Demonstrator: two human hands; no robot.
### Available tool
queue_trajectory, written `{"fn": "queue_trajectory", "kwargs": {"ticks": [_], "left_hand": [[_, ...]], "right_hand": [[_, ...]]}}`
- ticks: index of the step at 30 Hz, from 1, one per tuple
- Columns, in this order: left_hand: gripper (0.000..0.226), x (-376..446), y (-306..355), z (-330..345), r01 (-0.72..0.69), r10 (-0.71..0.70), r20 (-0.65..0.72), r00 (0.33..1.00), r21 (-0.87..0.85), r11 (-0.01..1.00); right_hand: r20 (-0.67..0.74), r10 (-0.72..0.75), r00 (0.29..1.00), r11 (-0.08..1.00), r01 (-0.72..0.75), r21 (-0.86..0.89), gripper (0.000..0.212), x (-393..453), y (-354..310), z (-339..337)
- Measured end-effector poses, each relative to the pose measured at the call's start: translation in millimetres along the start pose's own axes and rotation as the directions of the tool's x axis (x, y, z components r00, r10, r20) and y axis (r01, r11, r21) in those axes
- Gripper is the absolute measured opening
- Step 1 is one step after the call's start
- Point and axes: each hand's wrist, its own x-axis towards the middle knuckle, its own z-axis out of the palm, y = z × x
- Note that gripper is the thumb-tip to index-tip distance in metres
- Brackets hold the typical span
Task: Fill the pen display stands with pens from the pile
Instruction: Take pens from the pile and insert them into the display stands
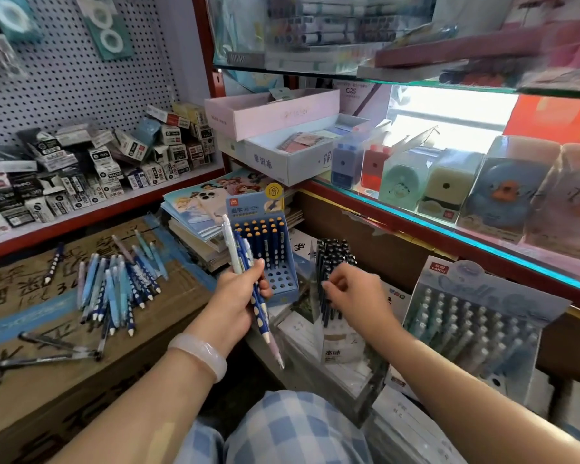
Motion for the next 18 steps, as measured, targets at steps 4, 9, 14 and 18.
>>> {"fn": "queue_trajectory", "kwargs": {"ticks": [4, 9, 14, 18], "left_hand": [[0.013, -15.7, -2.3, 6.0, 0.074, -0.079, 0.164, 0.983, 0.033, 0.997], [0.012, -23.1, 6.7, -0.2, 0.115, -0.124, 0.283, 0.951, 0.049, 0.992], [0.014, -20.6, 15.9, -9.3, 0.12, -0.149, 0.301, 0.942, 0.111, 0.986], [0.014, -8.0, 16.4, -13.0, 0.102, -0.107, 0.178, 0.978, 0.036, 0.994]], "right_hand": [[0.174, -0.017, 0.985, 0.935, -0.046, 0.352, 0.017, 3.7, -41.5, 0.1], [0.398, 0.139, 0.907, 0.75, -0.358, 0.555, 0.027, 15.7, -58.1, 11.2], [0.442, 0.098, 0.892, 0.717, -0.371, 0.59, 0.023, 25.9, -62.7, 21.4], [0.389, 0.075, 0.918, 0.721, -0.319, 0.614, 0.026, 36.8, -64.6, 30.3]]}}
